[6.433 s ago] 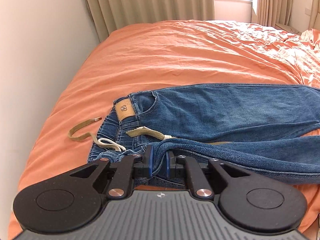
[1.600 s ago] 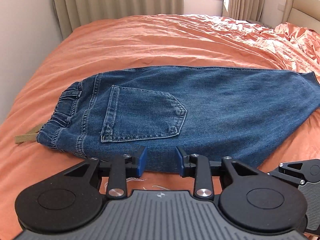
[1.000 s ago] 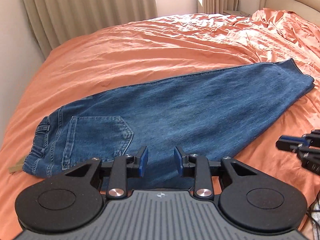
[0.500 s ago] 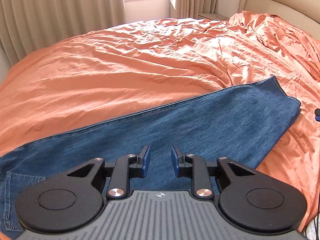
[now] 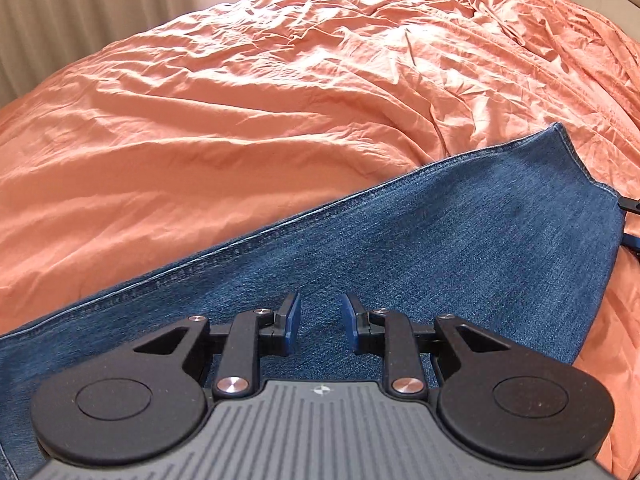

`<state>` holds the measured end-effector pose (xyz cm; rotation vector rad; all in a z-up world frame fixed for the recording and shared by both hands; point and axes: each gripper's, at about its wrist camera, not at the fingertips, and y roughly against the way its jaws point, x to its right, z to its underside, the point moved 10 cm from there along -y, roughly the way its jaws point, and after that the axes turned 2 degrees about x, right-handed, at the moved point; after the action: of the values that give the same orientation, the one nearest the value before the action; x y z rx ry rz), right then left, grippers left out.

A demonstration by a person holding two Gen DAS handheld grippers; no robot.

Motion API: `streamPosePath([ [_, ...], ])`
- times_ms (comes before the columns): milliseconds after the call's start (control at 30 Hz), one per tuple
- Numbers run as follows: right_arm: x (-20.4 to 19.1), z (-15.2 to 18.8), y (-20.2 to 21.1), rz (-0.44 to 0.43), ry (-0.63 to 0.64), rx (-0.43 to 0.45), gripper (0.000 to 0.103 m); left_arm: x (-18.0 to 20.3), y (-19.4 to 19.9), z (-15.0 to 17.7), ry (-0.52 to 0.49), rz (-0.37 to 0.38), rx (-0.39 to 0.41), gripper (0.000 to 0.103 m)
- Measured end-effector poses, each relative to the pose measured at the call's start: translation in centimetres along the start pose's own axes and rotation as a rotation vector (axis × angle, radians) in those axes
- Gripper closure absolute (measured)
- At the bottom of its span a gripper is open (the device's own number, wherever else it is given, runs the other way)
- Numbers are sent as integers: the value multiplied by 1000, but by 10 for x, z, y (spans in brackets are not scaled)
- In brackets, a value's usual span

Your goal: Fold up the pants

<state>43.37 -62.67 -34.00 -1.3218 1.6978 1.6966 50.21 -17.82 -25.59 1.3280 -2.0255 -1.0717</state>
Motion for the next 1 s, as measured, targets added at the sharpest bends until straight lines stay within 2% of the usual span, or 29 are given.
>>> streamPosePath([
  [33,2,0,3,11,4,4,87,0,-3,0,3,2,-2,74],
  [100,1,0,12,-21,22,20,95,1,-6,1,6,7,-2,74],
  [200,-2,0,16,-13,107,62,97,4,-10,-2,-8,13,2,74],
  [367,14,3,4,-28,28,47,97,8,-15,-2,-30,13,-5,74],
  [467,9,3,7,-76,-12,42,76,14,-18,-2,-56,30,3,74],
  [500,7,4,7,-91,-21,37,67,15,-20,-2,-61,33,6,74],
  [600,-1,6,-3,-77,-10,28,65,16,-30,-6,-70,14,22,73],
  [667,-5,7,-8,-56,17,39,74,14,-39,-12,-55,1,24,73],
  [700,-4,7,-8,-39,26,51,94,12,-43,-16,-44,1,26,73],
  [733,-3,7,-8,-42,23,55,98,11,-46,-20,-40,-1,33,73],
  [833,-2,8,-6,-45,35,67,100,5,-56,-36,-29,-18,51,74],
  [1000,-1,9,-7,-11,57,71,100,10,-85,-45,-58,-31,21,78],
])
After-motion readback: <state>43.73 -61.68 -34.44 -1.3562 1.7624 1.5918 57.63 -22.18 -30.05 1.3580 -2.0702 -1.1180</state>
